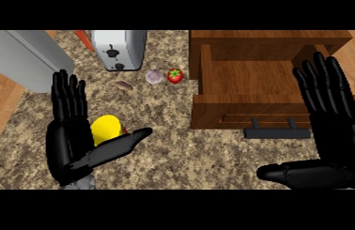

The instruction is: Pick up the cup, place it into the drawer and close the drawer

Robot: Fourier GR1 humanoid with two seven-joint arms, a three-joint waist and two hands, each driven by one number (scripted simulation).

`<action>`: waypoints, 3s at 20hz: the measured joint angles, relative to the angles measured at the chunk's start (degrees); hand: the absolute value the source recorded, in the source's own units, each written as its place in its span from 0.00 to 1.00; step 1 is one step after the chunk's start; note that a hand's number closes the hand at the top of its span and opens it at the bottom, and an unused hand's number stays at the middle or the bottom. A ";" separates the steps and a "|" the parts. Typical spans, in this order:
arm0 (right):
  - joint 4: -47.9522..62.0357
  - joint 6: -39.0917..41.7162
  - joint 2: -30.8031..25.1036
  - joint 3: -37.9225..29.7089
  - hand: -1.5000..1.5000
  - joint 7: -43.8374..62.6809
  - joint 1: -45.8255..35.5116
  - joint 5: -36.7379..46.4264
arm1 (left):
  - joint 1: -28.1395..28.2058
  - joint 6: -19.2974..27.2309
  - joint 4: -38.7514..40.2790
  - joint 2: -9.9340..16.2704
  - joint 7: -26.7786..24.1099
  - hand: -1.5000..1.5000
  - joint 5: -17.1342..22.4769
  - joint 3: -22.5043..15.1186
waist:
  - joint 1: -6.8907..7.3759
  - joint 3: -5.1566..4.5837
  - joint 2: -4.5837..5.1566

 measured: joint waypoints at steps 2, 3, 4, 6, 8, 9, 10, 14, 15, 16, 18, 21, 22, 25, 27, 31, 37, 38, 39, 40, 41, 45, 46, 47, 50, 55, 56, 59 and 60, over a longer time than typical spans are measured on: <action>-0.13 -0.49 0.23 0.13 0.00 0.03 -0.31 0.65 | 0.80 -0.38 0.88 -0.04 -0.78 0.00 0.89 0.71 | 0.00 0.00 -0.01; -0.37 -0.49 0.32 0.30 0.00 0.01 -0.25 0.77 | 1.34 -0.05 1.25 -0.05 -1.04 0.00 1.11 0.47 | 0.01 0.00 0.00; -0.07 -0.55 0.51 0.50 0.00 -0.31 -0.15 1.07 | 1.33 0.72 1.28 -0.06 -0.49 0.00 0.71 -0.09 | 0.01 -0.01 -0.01; 0.46 -0.80 0.40 0.23 0.00 0.01 -1.01 1.27 | 2.66 -0.39 2.21 0.20 -2.08 0.00 2.42 1.30 | 0.04 0.00 0.00; 0.03 -0.45 -0.03 -0.47 0.00 0.62 -1.18 0.44 | 4.26 -0.12 3.01 0.09 -3.27 0.00 2.79 1.21 | 0.05 -0.01 0.00; -0.30 -0.32 0.05 -0.30 0.00 0.42 -0.59 0.52 | 4.97 -0.18 3.90 0.05 -4.41 0.00 3.41 1.55 | 0.04 -0.01 0.00; 0.35 -0.24 -0.01 -0.40 0.00 0.13 -0.88 0.64 | 5.30 -0.84 5.35 0.02 -6.10 0.00 4.61 2.60 | 0.04 -0.01 0.00; 1.05 0.59 -0.10 -1.02 0.00 -1.03 -0.33 -0.17 | 7.35 -1.57 8.78 0.10 -10.83 0.00 7.51 4.25 | 0.05 -0.01 0.02; 0.33 0.31 0.23 -0.41 0.00 -0.66 0.20 0.28 | 8.13 -2.14 8.89 0.44 -11.26 0.00 8.04 4.90 | 0.05 -0.01 0.01; 0.82 0.74 0.13 -0.61 0.00 -1.31 0.68 0.13 | 7.82 -2.45 10.62 0.35 -12.53 0.00 8.62 5.61 | 0.03 -0.02 0.00; 0.21 0.60 -0.10 -0.64 0.00 0.07 -0.19 -0.12 | 8.85 -4.19 13.33 0.22 -16.03 0.00 10.59 6.76 | 0.04 0.00 0.02; -1.98 -0.11 -0.33 -0.49 0.00 3.56 -1.34 -0.58 | 9.63 -4.87 16.67 0.06 -19.84 0.00 12.49 6.89 | 0.03 -0.01 0.00; -1.71 -0.24 -0.24 -0.41 0.00 3.71 -1.71 -0.51 | 9.51 -5.60 17.80 0.21 -20.51 0.00 13.08 7.61 | 0.04 -0.02 0.00; -0.49 0.66 -0.41 -1.20 0.00 1.81 -1.27 -1.04 | 9.27 -7.18 20.14 0.50 -22.00 0.00 14.22 9.15 | 0.05 -0.01 0.01; -0.16 0.82 0.00 -0.52 0.00 0.75 -0.55 -0.31 | 8.84 -8.10 23.08 0.29 -24.22 0.00 15.12 10.05 | 0.03 0.00 0.02; -1.07 0.89 -0.21 -0.90 0.00 1.39 -0.38 -0.57 | 7.97 -10.19 26.99 0.51 -26.46 0.00 16.55 11.83 | 0.00 -0.01 0.01; -2.60 0.49 0.10 -0.26 0.00 3.27 -0.47 -0.63 | 5.44 -11.49 36.16 0.06 -33.58 0.00 19.77 13.88 | -0.05 -0.01 0.02; -2.40 0.61 -0.06 -0.58 0.00 3.32 -0.66 -0.84 | 5.96 -10.55 35.73 0.02 -34.00 0.00 20.04 12.96 | -0.02 -0.02 0.01; -1.94 1.22 -0.42 -1.27 0.00 2.85 -0.64 -1.57 | 5.93 -11.45 37.04 0.26 -35.02 0.00 20.57 13.75 | -0.02 -0.02 0.01; -2.44 1.18 -0.30 -0.92 0.00 2.91 -0.33 -1.24 | 5.49 -12.33 38.48 0.69 -35.94 0.00 21.00 14.73 | -0.03 -0.01 0.02; -1.64 1.50 -0.12 -0.81 0.00 1.85 0.13 -1.04 | 5.53 -12.88 39.20 0.66 -36.65 0.00 21.26 15.20 | -0.01 -0.02 0.01; -0.80 1.33 0.29 -0.03 0.00 1.56 -0.17 -0.12 | 3.64 -13.09 42.67 0.33 -38.01 0.00 21.45 16.49 | 0.00 -0.01 0.02; -0.97 1.21 -0.07 -0.59 0.00 2.54 -1.12 -0.55 | 3.22 -13.47 43.92 0.40 -38.69 0.00 21.56 16.99 | 0.00 0.00 0.02; -0.37 1.49 -0.39 -1.32 0.00 2.64 -1.65 -1.32 | 2.23 -13.96 46.27 0.30 -39.96 0.00 21.79 17.43 | -0.02 -0.01 0.02; -2.22 2.14 -0.69 -1.46 0.00 3.46 -0.32 -2.01 | 1.80 -16.06 49.63 0.54 -42.20 0.00 22.31 18.49 | -0.05 -0.01 0.02; -2.24 2.16 -0.66 -1.81 0.00 3.66 -0.65 -2.27 | -1.02 -18.47 54.34 1.54 -44.34 0.00 22.78 20.15 | -0.06 -0.01 0.03; -1.98 1.85 -0.60 -1.67 0.00 4.18 -1.42 -2.19 | -1.81 -19.03 55.79 1.41 -45.49 0.00 22.96 20.56 | -0.07 -0.01 0.03; -2.03 1.48 -0.52 -1.36 0.00 4.68 -2.40 -1.93 | -4.28 -20.27 58.96 1.75 -46.84 0.00 23.73 21.62 | -0.11 -0.01 0.04; -2.70 1.51 -0.60 -1.31 0.00 5.14 -1.89 -1.93 | -5.16 -20.80 60.69 1.61 -47.88 0.00 24.05 22.16 | -0.13 -0.02 0.04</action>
